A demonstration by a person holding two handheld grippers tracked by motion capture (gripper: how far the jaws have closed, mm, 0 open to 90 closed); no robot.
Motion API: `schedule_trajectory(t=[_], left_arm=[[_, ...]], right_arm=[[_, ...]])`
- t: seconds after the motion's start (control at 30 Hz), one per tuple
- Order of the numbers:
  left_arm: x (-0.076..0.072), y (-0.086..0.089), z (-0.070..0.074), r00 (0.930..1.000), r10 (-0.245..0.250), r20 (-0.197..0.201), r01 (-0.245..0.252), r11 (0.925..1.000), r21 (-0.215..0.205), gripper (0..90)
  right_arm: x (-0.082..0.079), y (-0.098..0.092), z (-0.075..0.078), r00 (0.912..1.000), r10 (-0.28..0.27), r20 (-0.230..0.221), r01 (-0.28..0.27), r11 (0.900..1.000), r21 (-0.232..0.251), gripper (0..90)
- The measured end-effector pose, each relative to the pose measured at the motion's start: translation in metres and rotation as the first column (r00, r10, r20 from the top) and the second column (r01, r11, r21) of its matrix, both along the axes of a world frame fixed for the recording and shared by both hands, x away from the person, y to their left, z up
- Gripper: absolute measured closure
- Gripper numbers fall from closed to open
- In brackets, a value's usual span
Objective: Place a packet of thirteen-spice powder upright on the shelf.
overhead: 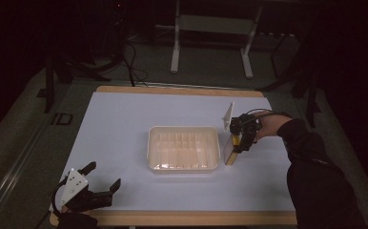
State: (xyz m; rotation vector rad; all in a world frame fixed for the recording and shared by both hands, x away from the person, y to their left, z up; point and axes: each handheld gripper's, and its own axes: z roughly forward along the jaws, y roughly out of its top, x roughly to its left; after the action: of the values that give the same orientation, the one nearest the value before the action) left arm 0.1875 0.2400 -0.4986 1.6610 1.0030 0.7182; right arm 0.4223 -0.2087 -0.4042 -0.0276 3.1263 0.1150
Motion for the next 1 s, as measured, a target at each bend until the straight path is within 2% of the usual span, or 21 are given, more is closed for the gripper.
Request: schedule_trajectory(t=[0.33,0.7,0.87,1.0], left_arm=[[0.000,0.000,0.000,1.0000,-0.001,0.002,0.001,1.0000,0.000,0.0],[0.000,0.000,0.000,1.0000,-0.002,0.004,0.002,1.0000,0.004,0.0],[0.000,-0.001,0.000,1.0000,-0.005,0.003,0.005,1.0000,0.007,0.0],[0.000,-0.002,0.000,1.0000,-0.006,0.001,0.006,0.9999,0.010,0.0]], right_arm=[[-0.003,-0.002,0.004,0.9999,0.010,-0.012,-0.010,1.000,-0.014,32.0],[-0.013,-0.015,0.028,0.9993,0.037,-0.006,-0.036,0.997,0.064,32.0],[-0.016,-0.020,0.039,0.9997,0.020,-0.013,-0.019,0.997,0.078,32.1],[-0.016,-0.021,0.045,0.9994,-0.022,-0.026,0.024,0.998,0.059,32.1]])
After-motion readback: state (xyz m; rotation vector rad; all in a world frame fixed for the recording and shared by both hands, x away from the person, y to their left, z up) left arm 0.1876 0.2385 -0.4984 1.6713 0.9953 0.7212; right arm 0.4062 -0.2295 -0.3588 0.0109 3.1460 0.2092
